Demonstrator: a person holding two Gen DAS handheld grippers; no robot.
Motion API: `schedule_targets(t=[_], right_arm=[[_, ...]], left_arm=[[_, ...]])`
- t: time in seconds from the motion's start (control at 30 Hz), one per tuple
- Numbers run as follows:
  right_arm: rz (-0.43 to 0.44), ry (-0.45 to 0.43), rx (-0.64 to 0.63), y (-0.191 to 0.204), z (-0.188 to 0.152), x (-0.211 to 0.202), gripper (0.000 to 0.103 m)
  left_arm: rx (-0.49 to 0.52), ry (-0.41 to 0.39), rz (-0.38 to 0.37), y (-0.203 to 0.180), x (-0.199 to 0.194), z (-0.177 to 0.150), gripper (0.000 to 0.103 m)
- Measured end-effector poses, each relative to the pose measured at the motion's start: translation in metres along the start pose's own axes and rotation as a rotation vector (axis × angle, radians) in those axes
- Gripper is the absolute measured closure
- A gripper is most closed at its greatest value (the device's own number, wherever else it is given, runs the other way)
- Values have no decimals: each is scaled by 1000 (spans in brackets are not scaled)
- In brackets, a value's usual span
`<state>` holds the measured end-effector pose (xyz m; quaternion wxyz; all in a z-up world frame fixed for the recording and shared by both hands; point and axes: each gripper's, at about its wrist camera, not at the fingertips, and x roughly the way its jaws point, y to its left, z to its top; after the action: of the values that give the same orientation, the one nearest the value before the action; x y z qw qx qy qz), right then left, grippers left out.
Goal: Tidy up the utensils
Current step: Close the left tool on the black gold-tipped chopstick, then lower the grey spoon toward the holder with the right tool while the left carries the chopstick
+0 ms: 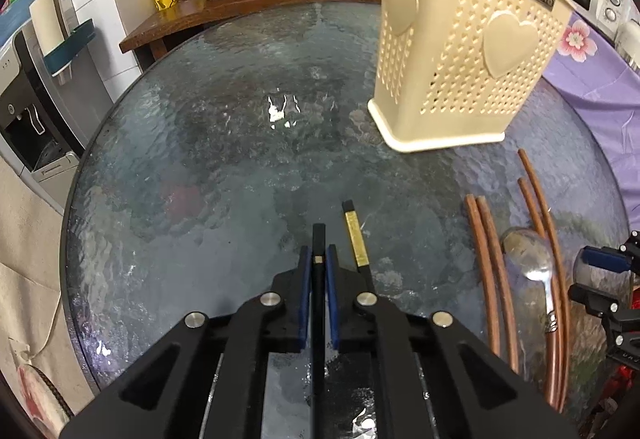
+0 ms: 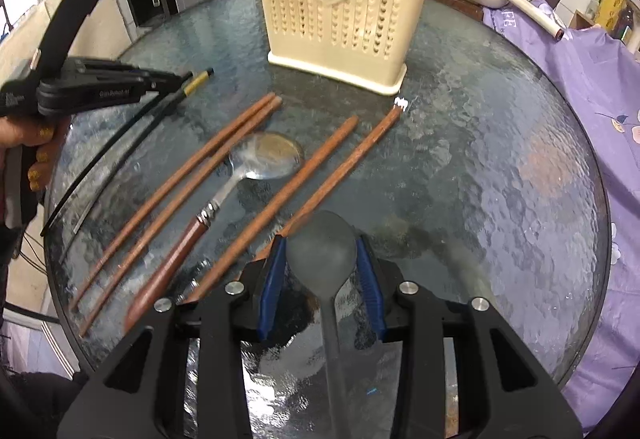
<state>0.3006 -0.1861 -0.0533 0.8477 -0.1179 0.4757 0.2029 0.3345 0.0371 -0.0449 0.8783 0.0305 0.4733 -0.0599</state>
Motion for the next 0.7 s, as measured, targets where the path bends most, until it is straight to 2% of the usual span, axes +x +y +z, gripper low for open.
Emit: schedule_targets(t=[0.23,0.43,0.53,0.7], right_arm=[[21,-141,86,-16,13,-32,66],[108,-295,176,-33,24,-69,66],[91,-333,180,-32,29,-83,66],[95,-338,166,-33,32,-92,66]], left_arm=[[-21,-111,-24,4,-37,14,95],[-46,-225,-39,5,-81,25,95],[-67,-281,-49,7,-103,25,95],[-73,-347,-55,10,-129,22,95]])
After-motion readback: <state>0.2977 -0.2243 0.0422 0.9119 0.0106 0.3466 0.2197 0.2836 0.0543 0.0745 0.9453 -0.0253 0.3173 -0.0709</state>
